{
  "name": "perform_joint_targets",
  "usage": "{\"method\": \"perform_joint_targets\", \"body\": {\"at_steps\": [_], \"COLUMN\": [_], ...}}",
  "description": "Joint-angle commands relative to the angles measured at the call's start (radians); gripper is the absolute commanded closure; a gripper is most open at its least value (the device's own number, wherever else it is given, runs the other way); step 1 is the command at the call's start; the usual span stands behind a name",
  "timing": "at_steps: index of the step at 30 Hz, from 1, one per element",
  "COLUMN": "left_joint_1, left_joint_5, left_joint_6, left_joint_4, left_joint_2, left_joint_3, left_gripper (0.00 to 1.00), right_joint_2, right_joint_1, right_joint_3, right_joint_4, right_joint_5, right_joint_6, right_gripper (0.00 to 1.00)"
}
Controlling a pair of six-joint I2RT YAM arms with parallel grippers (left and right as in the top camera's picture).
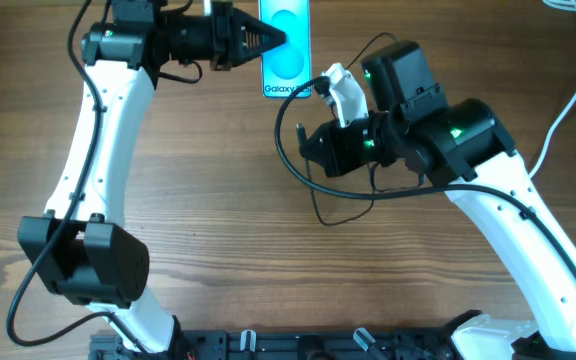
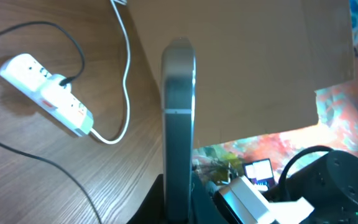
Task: Plug charger to phone and switch on socket
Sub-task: 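Push the USB-C plug into the phone's bottom port with the right gripper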
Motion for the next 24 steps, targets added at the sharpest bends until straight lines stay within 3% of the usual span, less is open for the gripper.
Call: {"method": "perform_joint_targets", "body": {"at_steps": [1, 4, 8, 18, 24], "left_joint_1": [-0.028, -0.058, -0.069, -0.069, -0.069], "left_joint_5": [-0.030, -0.145, -0.158, -0.134, -0.123], "left_joint_6": [0.016, 0.016, 0.016, 0.011, 0.012], "left_joint_4": [0.006, 0.005, 0.006, 0.006, 0.027], "left_joint_2": [-0.013, -0.013, -0.013, -0.013, -0.013], "left_joint_3": [0.011, 0.011, 0.011, 0.011, 0.011], "left_gripper": [0.96, 0.96, 0.96, 0.96, 0.96], "right_joint_2": [-0.012, -0.012, -0.012, 0.001, 0.008], "right_joint_1": [0.010, 0.048, 0.051, 0.052, 0.052], "right_joint_3": [0.008, 0.008, 0.008, 0.008, 0.008], "right_joint_4": [0.019, 0.029, 0.037, 0.078, 0.089], "right_joint_5": [0.042, 0.144, 0.269, 0.280, 0.183], "right_joint_6": [0.041, 0.075, 0.110, 0.137, 0.137], "right_gripper": [0.96, 0.95, 0.95, 0.95, 0.95]}}
